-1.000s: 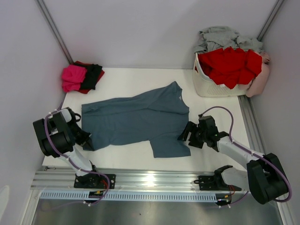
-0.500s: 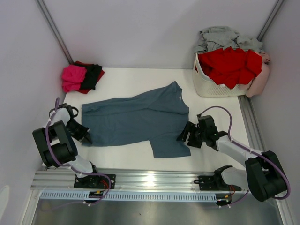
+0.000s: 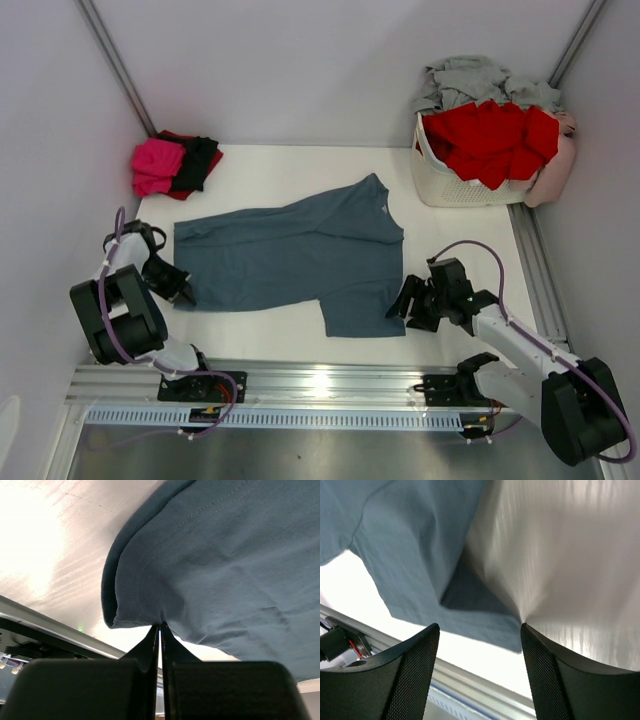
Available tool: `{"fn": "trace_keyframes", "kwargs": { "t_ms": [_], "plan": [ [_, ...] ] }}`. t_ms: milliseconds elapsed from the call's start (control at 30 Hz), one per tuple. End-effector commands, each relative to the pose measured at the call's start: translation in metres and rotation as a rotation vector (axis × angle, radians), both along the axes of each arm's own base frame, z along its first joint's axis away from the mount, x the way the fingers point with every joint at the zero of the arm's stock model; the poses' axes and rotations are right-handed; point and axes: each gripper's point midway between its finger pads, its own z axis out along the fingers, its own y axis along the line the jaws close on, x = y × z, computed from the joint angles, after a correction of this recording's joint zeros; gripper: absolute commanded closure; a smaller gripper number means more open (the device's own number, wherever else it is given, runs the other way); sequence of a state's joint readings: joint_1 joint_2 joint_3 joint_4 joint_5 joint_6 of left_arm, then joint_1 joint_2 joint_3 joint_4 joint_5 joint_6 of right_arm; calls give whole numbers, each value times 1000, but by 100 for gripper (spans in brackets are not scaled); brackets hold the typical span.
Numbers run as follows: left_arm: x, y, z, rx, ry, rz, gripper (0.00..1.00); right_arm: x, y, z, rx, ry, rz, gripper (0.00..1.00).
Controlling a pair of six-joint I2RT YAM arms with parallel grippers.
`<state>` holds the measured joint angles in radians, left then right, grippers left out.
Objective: Fold and stack the t-shirts
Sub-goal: Grap the side of the flattened tshirt closest away from the robot with both arms, then fold the other side of the tshirt into a rectangle
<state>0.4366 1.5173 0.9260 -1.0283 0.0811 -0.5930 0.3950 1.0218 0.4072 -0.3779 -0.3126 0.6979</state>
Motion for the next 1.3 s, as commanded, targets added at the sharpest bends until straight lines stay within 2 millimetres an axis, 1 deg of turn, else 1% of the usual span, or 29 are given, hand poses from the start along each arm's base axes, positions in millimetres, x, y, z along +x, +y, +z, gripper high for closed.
{"fn": "trace_keyframes", "kwargs": {
  "t_ms": [0,100,133,167,233,333,533,567,667,700,767,800,867,900,1000,1100,1133,1200,1233,1267],
  "plan": [
    [1,1,5,28,-39,-10,99,-21,-6,3,-11,39,19,30],
    [0,1,6,33,-46,-10,99,-24,-8,4,-6,30,11,35],
    [1,1,7,35,-51,-10,99,-26,-7,2,0,28,12,38],
    [0,0,7,33,-51,-10,99,-24,-6,2,9,21,13,40],
    [-1,1,7,37,-50,-8,100,-26,-5,-5,8,44,12,43],
    [-1,1,8,39,-56,-10,99,-26,-4,-11,10,59,20,44],
    [-3,1,11,52,-69,-13,99,-24,-2,-13,20,54,26,45],
    [-4,0,10,50,-68,-14,99,-24,-2,-14,20,54,26,46],
    [-4,1,11,53,-74,-13,99,-24,-2,-16,20,55,28,53],
    [-4,1,12,54,-77,-13,99,-24,-2,-16,17,55,27,62],
    [-3,0,12,54,-80,-13,99,-22,-3,-17,9,53,29,74],
    [-3,1,12,56,-81,-13,99,-21,-1,-16,9,51,33,85],
    [-3,1,13,57,-84,-11,99,-19,-3,-16,0,48,27,96],
    [-3,1,13,57,-84,-11,99,-18,-3,-15,-4,44,26,100],
    [-4,2,15,70,-86,-8,99,-14,-8,-11,-40,33,19,100],
    [-3,5,19,91,-98,-3,100,-3,-17,-4,-96,-2,-15,100],
    [-5,7,20,104,-95,-4,100,4,-22,2,-125,-28,-37,100],
    [-6,10,24,125,-92,3,99,11,-28,8,-153,-53,-70,100],
    [-10,15,25,159,-79,8,99,17,-33,14,-173,-75,-100,100],
    [-10,17,29,174,-88,12,99,20,-36,16,-184,-82,-118,100]
  ]
}}
